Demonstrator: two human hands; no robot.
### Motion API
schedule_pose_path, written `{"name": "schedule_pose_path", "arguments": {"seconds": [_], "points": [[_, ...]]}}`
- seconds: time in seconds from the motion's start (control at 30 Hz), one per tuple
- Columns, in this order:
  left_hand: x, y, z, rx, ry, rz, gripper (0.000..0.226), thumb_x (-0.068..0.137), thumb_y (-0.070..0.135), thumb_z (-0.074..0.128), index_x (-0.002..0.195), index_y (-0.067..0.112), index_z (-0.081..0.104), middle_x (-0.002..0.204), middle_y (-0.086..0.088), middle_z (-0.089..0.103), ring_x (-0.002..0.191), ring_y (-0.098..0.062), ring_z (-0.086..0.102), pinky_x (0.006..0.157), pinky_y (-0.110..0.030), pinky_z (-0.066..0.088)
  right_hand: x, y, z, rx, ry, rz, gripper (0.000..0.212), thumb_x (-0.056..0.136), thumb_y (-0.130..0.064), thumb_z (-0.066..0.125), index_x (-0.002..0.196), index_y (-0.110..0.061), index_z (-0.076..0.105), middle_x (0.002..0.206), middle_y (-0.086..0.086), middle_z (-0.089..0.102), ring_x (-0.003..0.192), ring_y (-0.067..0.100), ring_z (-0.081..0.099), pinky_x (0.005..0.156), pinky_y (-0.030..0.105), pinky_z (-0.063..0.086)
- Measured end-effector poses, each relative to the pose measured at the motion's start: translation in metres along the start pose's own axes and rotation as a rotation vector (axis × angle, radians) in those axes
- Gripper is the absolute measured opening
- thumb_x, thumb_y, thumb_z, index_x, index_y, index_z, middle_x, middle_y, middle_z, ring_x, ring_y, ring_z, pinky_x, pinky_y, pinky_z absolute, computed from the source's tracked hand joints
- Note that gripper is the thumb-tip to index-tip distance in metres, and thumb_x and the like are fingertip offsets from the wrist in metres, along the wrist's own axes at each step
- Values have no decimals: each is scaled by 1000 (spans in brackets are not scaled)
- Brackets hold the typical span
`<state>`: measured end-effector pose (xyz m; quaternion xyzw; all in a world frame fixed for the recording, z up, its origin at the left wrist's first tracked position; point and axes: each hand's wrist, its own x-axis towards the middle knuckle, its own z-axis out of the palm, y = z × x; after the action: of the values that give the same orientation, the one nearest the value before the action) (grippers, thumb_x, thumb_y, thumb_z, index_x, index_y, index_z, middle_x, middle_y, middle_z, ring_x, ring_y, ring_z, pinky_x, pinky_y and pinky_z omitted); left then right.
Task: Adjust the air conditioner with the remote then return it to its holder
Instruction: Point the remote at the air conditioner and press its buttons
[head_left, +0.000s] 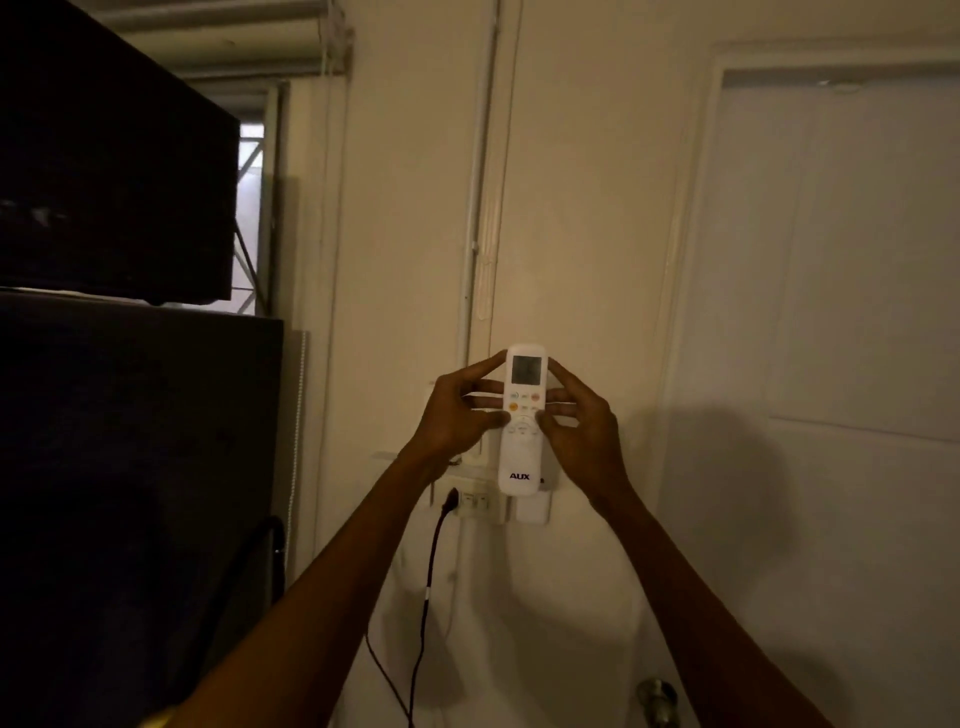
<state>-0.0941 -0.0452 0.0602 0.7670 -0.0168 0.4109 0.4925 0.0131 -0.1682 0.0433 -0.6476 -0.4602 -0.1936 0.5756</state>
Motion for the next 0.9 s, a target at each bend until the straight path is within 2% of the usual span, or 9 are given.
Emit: {"name": "schedule_pose_path", "arguments": {"seconds": [0.13, 0.23, 0.3, 0.4, 0.53, 0.6, 0.73, 0.8, 0.9], "points": [[-31, 31, -19, 25, 40, -20, 75, 70, -12, 71, 133, 23, 50, 94, -1, 66, 81, -8, 66, 56, -12, 54, -18, -38, -2, 63, -43, 3, 62, 82, -6, 63, 135, -29, 41, 104, -2, 63, 89, 7, 62, 69, 16, 52], [-50, 52, -33, 62, 59, -12, 75, 71, -11, 72, 132, 24, 50, 98, -6, 67, 86, -13, 67, 62, -20, 59, -30, -63, -1, 108, -58, 1, 62, 82, -5, 63, 134, -31, 42, 105, 1, 64, 94, 12, 63, 76, 26, 55], [-64, 67, -44, 90, 64, -12, 74, 71, -10, 72, 133, 25, 49, 101, -10, 67, 88, -15, 66, 64, -26, 61, -38, -79, 2, 114, -64, -4, 62, 82, -8, 64, 134, -32, 41, 105, 1, 65, 94, 12, 63, 73, 22, 53], [-85, 89, -61, 79, 88, -28, 72, 73, -10, 70, 131, 28, 50, 95, -2, 66, 85, -10, 66, 60, -18, 59, -49, -109, 8, 134, -85, -7, 62, 82, -8, 65, 134, -31, 41, 104, -2, 64, 93, 12, 63, 73, 23, 54], [-112, 107, -87, 77, 121, -26, 71, 74, -4, 71, 129, 34, 50, 99, 4, 65, 95, -12, 66, 75, -29, 60, -66, -150, 19, 134, -91, -30, 61, 82, -7, 64, 133, -33, 42, 95, -14, 61, 89, 3, 61, 64, 16, 53], [-126, 117, -101, 82, 119, -28, 71, 75, -3, 71, 129, 35, 49, 100, 7, 63, 96, -10, 65, 75, -28, 60, -77, -172, 25, 134, -90, -43, 61, 82, -7, 64, 134, -31, 42, 95, -11, 61, 88, 4, 62, 65, 17, 54], [-153, 135, -137, 96, 124, -34, 70, 76, -4, 68, 130, 35, 46, 105, 3, 62, 97, -11, 65, 76, -31, 59, -99, -217, 42, 152, -108, -34, 60, 83, -5, 62, 135, -28, 41, 92, -17, 61, 84, -1, 62, 60, 7, 51], [-170, 147, -158, 87, 125, -32, 70, 76, -5, 66, 132, 32, 45, 108, -1, 61, 97, -13, 64, 80, -35, 59, -111, -242, 53, 148, -111, -34, 60, 83, -8, 63, 135, -28, 41, 95, -11, 63, 84, 0, 62, 58, 7, 50], [-199, 162, -193, 74, 120, -36, 71, 76, -7, 66, 133, 30, 44, 114, -7, 61, 99, -16, 65, 78, -33, 59, -131, -279, 72, 128, -133, -34, 61, 83, -12, 64, 136, -29, 40, 102, -4, 64, 88, 6, 63, 63, 12, 52]]}}
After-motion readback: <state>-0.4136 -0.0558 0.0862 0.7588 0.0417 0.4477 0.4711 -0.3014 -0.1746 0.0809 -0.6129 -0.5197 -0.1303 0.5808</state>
